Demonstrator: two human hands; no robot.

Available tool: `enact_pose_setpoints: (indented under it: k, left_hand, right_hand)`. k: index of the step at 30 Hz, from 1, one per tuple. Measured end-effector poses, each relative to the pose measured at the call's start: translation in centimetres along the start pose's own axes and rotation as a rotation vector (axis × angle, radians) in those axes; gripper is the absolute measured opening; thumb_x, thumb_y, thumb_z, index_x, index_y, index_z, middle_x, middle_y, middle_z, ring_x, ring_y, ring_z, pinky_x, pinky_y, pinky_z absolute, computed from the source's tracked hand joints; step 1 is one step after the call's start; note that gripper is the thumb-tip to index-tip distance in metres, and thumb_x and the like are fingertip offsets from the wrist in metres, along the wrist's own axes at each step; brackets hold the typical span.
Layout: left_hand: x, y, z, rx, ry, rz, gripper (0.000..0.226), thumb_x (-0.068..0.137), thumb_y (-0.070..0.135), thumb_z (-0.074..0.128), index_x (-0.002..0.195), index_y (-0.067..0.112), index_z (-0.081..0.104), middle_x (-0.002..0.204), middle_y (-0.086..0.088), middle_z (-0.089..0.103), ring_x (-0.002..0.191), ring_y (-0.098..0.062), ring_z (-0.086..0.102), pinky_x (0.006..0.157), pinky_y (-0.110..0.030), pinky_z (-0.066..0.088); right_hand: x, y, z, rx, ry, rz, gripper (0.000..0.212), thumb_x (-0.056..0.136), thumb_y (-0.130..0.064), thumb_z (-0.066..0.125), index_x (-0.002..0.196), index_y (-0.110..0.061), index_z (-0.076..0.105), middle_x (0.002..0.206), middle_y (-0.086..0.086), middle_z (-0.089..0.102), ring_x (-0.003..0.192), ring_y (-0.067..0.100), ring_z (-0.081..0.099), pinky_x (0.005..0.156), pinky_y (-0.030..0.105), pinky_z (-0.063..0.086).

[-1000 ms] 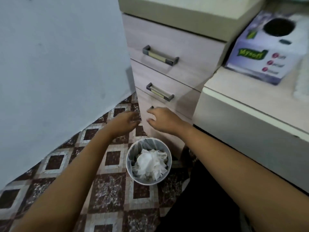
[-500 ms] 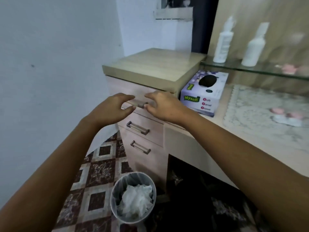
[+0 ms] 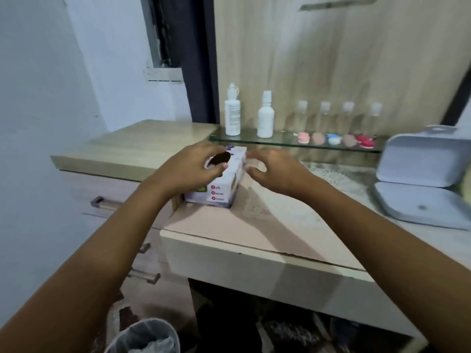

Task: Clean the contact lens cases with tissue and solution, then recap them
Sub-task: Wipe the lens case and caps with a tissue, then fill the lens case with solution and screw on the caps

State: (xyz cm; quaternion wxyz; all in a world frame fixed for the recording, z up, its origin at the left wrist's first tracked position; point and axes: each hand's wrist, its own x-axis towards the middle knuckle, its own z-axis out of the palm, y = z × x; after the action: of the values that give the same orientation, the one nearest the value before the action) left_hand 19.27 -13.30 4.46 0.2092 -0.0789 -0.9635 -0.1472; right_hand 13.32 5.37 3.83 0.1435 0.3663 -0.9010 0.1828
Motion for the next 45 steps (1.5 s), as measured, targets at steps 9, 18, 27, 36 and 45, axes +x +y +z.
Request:
enact_pose_setpoints:
  k: [9, 18, 27, 36, 45]
  left_hand:
    - [5.4, 6.5, 7.5, -0.080, -0.125, 0.141, 0.045, 0.093, 0.036, 0.051, 0.135, 0.020, 0.047, 0.138, 0.003, 0.048, 0.128, -0.012, 0.040, 0.101, -0.022, 0.028]
    - [8.4, 8.9, 14.4, -0.106, -0.264, 0.143, 0.047, 0.093, 0.037, 0.051, 0.137, 0.020, 0.046, 0.138, -0.001, 0.047, 0.127, -0.016, 0.043, 0.103, -0.029, 0.034]
    - [8.3, 7.6, 18.6, -0.130, -0.244, 0.095, 0.037, 0.089, 0.040, 0.053, 0.121, 0.021, 0.056, 0.117, 0.000, 0.054, 0.112, -0.020, 0.048, 0.095, -0.042, 0.040]
    - [8.3, 7.2, 19.5, -0.157, -0.201, 0.114, 0.026, 0.090, 0.040, 0.053, 0.111, 0.027, 0.059, 0.113, 0.008, 0.054, 0.110, -0.016, 0.045, 0.096, -0.039, 0.034]
    - [9.8, 7.1, 16.5, -0.467, -0.063, -0.057, 0.039, 0.092, 0.034, 0.054, 0.130, 0.022, 0.051, 0.112, 0.008, 0.051, 0.107, -0.011, 0.051, 0.086, -0.024, 0.040]
  right_hand:
    - [-4.9, 8.7, -1.9, -0.065, -0.007, 0.250, 0.045, 0.094, -0.032, 0.048, 0.136, -0.015, 0.045, 0.138, 0.005, 0.049, 0.127, 0.021, 0.043, 0.101, 0.031, 0.034]
    - [-7.5, 13.8, -0.5, -0.061, -0.036, 0.402, 0.046, 0.093, -0.032, 0.050, 0.135, -0.015, 0.046, 0.137, 0.008, 0.050, 0.128, 0.022, 0.043, 0.104, 0.031, 0.033]
    - [-8.0, 15.4, 3.3, 0.010, 0.074, 0.502, 0.036, 0.088, -0.035, 0.054, 0.121, -0.020, 0.060, 0.118, 0.008, 0.058, 0.111, 0.026, 0.052, 0.092, 0.032, 0.041]
    - [-7.2, 15.6, 5.2, 0.018, 0.128, 0.496, 0.033, 0.085, -0.045, 0.054, 0.112, -0.026, 0.061, 0.108, -0.003, 0.058, 0.108, 0.019, 0.047, 0.088, 0.035, 0.034]
    - [-7.5, 16.1, 5.5, 0.021, 0.148, 0.436, 0.032, 0.088, -0.042, 0.052, 0.114, -0.026, 0.060, 0.105, -0.007, 0.057, 0.104, 0.014, 0.047, 0.085, 0.033, 0.034]
